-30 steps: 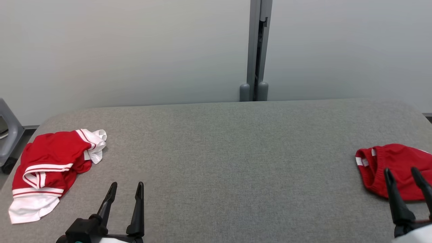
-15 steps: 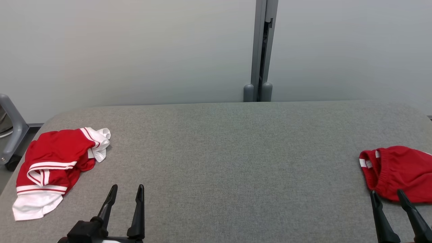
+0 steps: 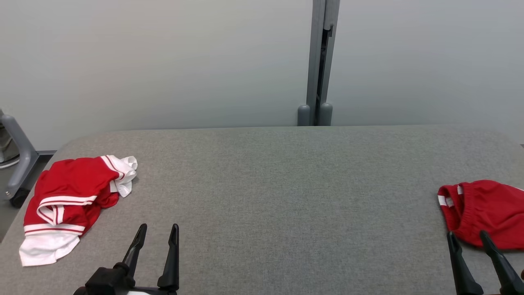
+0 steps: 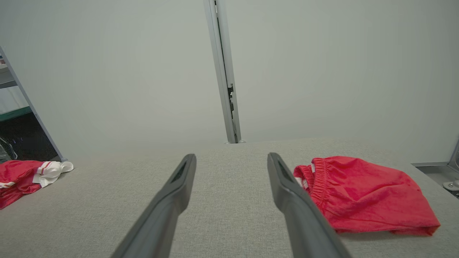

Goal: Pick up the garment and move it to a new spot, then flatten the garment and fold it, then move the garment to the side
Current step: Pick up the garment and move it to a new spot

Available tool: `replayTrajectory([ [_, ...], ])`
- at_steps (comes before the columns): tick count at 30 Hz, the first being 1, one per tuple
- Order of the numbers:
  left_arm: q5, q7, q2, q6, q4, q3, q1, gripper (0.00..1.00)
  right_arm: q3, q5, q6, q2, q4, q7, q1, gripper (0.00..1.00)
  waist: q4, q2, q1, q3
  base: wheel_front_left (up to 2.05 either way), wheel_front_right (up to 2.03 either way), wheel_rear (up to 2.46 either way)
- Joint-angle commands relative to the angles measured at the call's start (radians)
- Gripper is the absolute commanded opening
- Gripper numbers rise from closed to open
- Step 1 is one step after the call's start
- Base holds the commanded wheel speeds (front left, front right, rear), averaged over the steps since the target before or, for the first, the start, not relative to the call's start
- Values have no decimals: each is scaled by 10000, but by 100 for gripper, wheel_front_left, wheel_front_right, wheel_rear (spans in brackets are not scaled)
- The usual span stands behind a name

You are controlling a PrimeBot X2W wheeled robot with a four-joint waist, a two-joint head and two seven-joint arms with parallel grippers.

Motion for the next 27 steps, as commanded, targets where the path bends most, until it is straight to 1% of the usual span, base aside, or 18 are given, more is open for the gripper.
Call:
replayTrajectory([
  [1,104,-46,-1,-85,39,67,-140,100,25,-28,5,43,-29,3,-65,100,139,0,0,36,0,0,0],
  [4,146,-46,-11,-105,90,84,-202,100,78,4,5,54,4,9,-107,100,294,0,0,53,0,0,0],
  [8,188,-46,1,-24,207,214,-272,100,210,28,5,122,70,-3,-165,100,716,0,0,88,0,0,0],
  [21,417,-22,238,346,246,549,-367,100,858,103,5,370,444,-234,-420,100,2698,0,0,185,0,0,0],
  [27,340,61,353,433,190,628,-414,100,1149,154,5,378,617,-358,-573,100,3392,0,0,247,0,0,0],
])
